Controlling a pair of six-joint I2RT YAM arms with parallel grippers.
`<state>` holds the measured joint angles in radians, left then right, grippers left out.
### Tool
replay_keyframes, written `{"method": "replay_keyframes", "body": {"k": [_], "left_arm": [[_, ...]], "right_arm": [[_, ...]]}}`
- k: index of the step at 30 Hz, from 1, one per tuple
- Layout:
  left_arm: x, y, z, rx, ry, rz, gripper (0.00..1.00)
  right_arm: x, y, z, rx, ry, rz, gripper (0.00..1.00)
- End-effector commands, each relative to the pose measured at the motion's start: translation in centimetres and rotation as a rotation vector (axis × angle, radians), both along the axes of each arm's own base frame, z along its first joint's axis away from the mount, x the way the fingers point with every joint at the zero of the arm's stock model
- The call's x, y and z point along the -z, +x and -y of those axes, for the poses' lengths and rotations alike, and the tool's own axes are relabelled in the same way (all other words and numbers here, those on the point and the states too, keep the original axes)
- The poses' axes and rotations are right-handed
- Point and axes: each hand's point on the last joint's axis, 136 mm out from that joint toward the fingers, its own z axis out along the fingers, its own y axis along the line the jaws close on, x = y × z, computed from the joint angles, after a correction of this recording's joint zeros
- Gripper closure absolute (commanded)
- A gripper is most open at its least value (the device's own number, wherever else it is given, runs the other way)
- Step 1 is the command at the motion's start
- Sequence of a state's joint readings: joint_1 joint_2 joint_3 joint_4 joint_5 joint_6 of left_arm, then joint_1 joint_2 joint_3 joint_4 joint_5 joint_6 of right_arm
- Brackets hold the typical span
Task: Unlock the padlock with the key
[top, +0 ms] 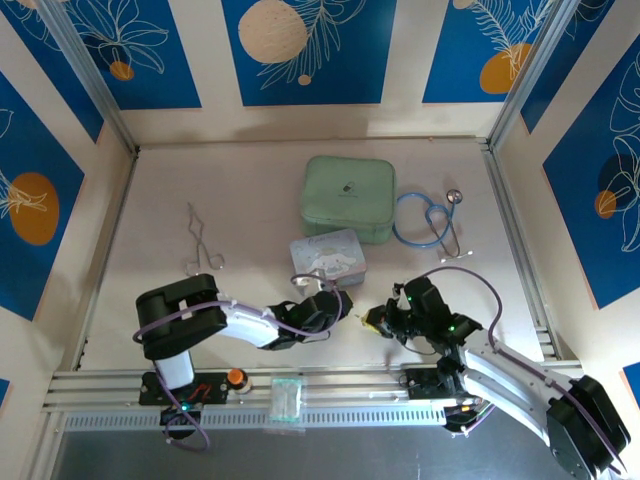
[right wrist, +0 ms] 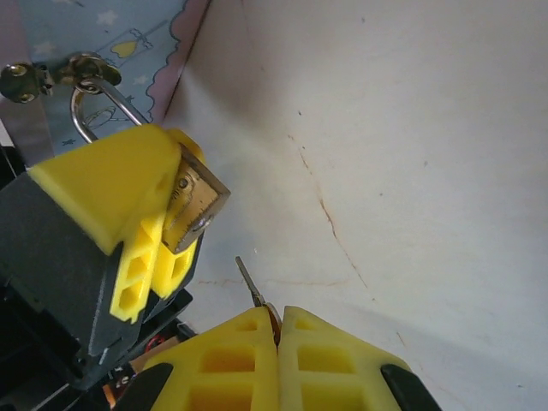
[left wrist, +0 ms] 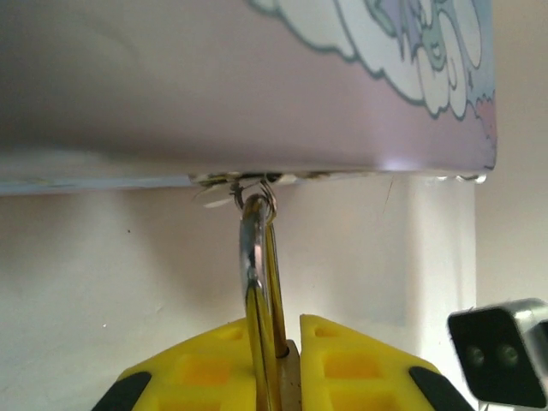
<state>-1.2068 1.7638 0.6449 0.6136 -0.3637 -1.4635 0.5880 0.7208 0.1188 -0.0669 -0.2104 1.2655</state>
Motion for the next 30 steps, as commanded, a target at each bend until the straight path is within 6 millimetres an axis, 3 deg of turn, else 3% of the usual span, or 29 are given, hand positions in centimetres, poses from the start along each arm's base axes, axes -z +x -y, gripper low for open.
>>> {"method": "replay_keyframes", "body": {"k": [1, 19, 30], "left_arm": [[2.8, -0.7, -1.5, -0.083, -0.021, -0.123, 0.92], [1.9, -1.2, -0.2, -0.095, -0.125, -0.202, 0.93], [1.1, -1.3, 0.0, -0.088, -0.164, -0.205, 0.92]], "right_arm": [[0.0, -0.4, -0.3, 0.021, 0.079, -0.027, 1.0], [-2.8, 2.2, -0.7, 0.093, 0.161, 0.071, 1.0], [-2.7, 2.4, -0.7, 0.101, 0.163, 0.077, 1.0]]}}
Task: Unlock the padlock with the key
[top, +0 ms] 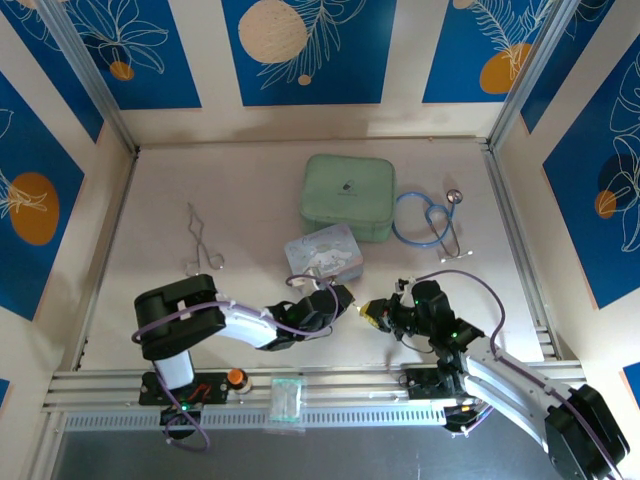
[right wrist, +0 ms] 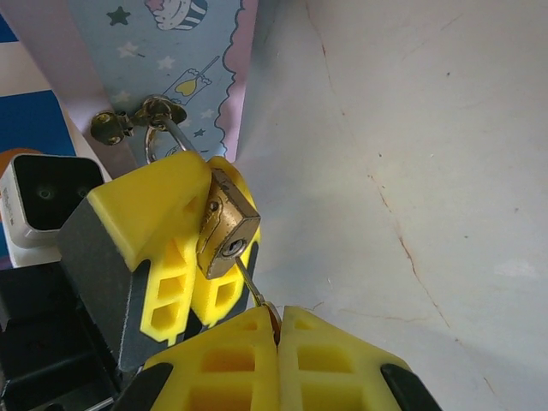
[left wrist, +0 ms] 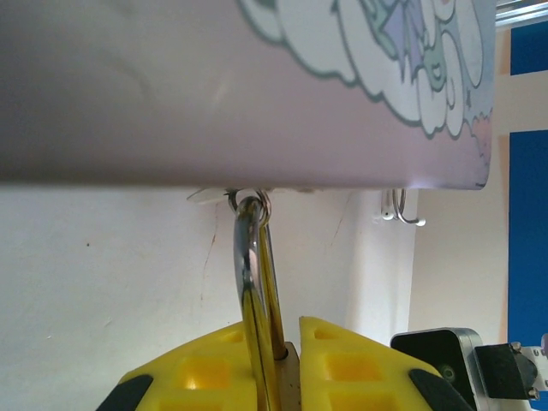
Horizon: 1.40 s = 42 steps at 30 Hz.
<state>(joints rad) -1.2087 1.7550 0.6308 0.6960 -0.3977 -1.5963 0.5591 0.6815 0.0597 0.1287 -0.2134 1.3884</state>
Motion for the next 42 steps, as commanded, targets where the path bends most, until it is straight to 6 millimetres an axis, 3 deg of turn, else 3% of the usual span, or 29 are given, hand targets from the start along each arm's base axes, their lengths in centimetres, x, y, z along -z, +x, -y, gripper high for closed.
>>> {"method": "replay_keyframes", "body": {"k": [1, 7, 17, 25, 42], "left_arm": [[2.6, -1.9, -0.1, 0.015, -0.033, -0.165, 0.92], [2.0, -2.5, 0.6, 0.041, -0.075, -0.184, 0.92], [0.4, -3.0, 1.2, 0.071, -0.105, -0.172, 0.92], [0.9, -3.4, 1.5, 0.072, -0.103, -0.19, 0.92], [-0.1, -3.5, 2.2, 0.058, -0.116, -0.246, 0.93]], "right_arm": [[-0.9, 0.5, -0.3, 0.004, 0.02, 0.025, 1.0], [-1.6, 1.2, -0.5, 0.031, 0.067, 0.041, 1.0], [-1.1, 1.8, -0.6, 0.051, 0.057, 0.017, 1.0], [-2.4, 2.3, -1.0, 0.099, 0.11, 0.03, 1.0], [-3.2, 2.4, -2.1, 0.071, 0.102, 0.099, 1.0]]}}
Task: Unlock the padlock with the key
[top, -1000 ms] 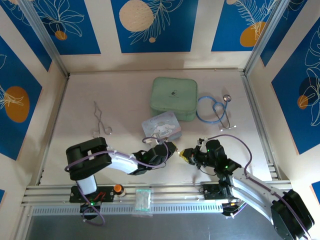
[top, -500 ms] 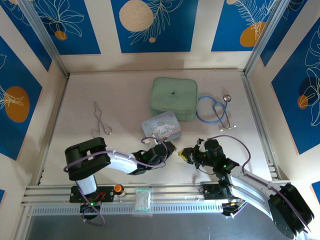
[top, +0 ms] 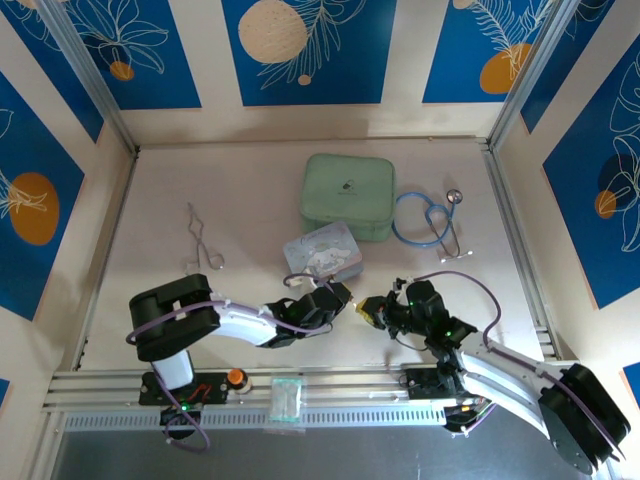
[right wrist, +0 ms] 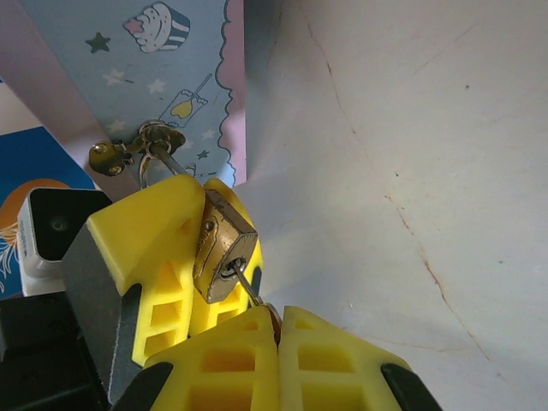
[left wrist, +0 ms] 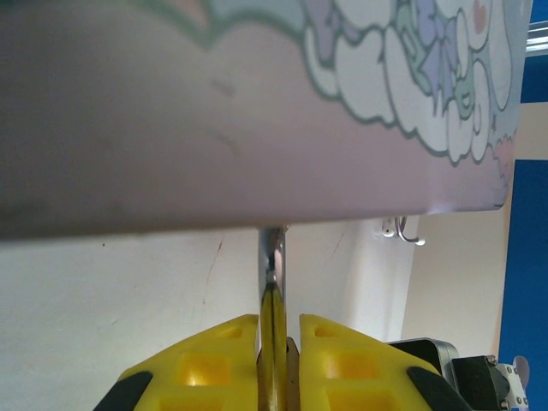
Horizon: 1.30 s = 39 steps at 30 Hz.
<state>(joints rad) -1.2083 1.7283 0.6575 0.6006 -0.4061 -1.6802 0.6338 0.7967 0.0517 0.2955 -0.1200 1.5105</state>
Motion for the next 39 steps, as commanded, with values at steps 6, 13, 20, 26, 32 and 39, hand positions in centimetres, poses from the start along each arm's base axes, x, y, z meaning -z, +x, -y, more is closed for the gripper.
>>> {"method": "replay_keyframes", "body": {"k": [6, 13, 20, 26, 32, 39], "left_arm": [[0.4, -4.0, 2.4, 0.099, -0.111, -0.213, 0.96], [-0.4, -4.3, 3.1, 0.128, -0.132, -0.221, 0.99], [-0.9, -5.1, 3.8, 0.174, -0.153, -0.249, 1.0], [-1.6, -5.3, 4.1, 0.192, -0.178, -0.247, 1.0], [-1.7, -5.0, 3.9, 0.175, -0.173, -0.242, 1.0], [-0.8, -4.3, 2.9, 0.101, -0.135, -0.256, 1.0]], "right_arm": [[-3.4, 1.8, -0.9, 0.04, 0.078, 0.144, 1.0], [-4.1, 2.2, -1.4, 0.039, 0.11, 0.116, 1.0], [-4.3, 3.1, -1.1, 0.018, 0.124, 0.106, 1.0], [-4.5, 3.6, -0.7, -0.017, 0.143, 0.094, 1.0], [-4.4, 3.1, -1.7, -0.069, 0.184, 0.063, 1.0], [-3.9, 1.9, -1.8, -0.018, 0.109, 0.063, 1.0]]}}
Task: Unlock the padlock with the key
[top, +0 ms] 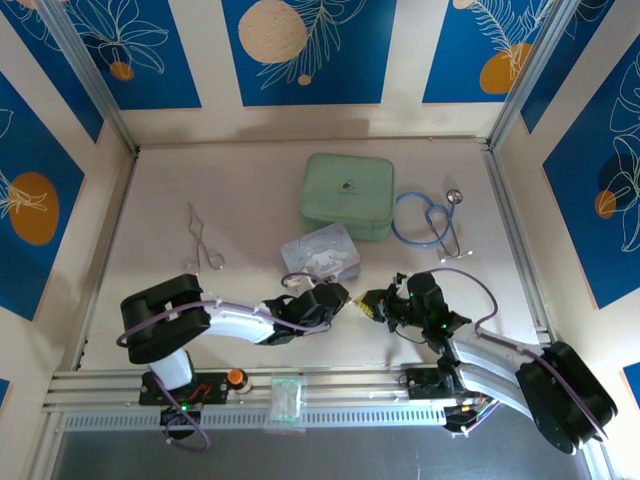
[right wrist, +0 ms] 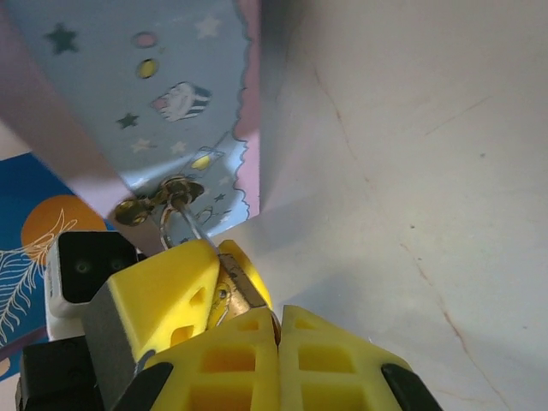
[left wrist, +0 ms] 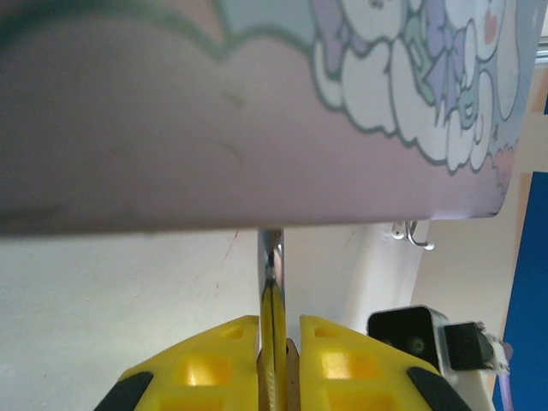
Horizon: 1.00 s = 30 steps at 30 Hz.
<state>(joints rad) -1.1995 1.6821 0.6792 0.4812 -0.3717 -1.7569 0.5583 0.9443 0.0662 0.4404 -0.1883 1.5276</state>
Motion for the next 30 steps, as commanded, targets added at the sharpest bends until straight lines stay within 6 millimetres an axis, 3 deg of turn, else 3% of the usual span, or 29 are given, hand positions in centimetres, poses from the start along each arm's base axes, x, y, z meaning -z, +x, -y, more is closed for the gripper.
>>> {"method": "replay_keyframes", "body": {"k": [1, 9, 16, 20, 27, 30], "left_arm": [[-0.5, -3.7, 3.1, 0.097, -0.125, -0.17, 1.0], [-0.4, -2.7, 2.3, 0.022, -0.126, -0.157, 1.0], [2.9, -3.2, 1.0, 0.046, 0.024, -0.215, 0.83], [4.7, -3.7, 1.4, 0.06, 0.021, -0.253, 0.81], [5.0, -3.7, -0.4, 0.06, 0.132, -0.219, 0.71], [4.7, -3.8, -1.2, 0.058, 0.154, -0.213, 0.52]], "right_arm": [[-3.6, 0.1, -1.6, -0.028, 0.067, 0.084, 1.0], [-2.9, -0.1, -1.2, 0.005, 0.053, 0.063, 1.0], [-1.2, -0.5, 1.1, 0.02, -0.139, 0.069, 1.0], [0.2, -0.8, 1.4, 0.026, -0.159, 0.048, 1.0], [0.8, -0.9, 2.1, 0.026, -0.214, 0.052, 1.0], [0.7, -1.0, 2.3, 0.026, -0.222, 0.063, 1.0]]}}
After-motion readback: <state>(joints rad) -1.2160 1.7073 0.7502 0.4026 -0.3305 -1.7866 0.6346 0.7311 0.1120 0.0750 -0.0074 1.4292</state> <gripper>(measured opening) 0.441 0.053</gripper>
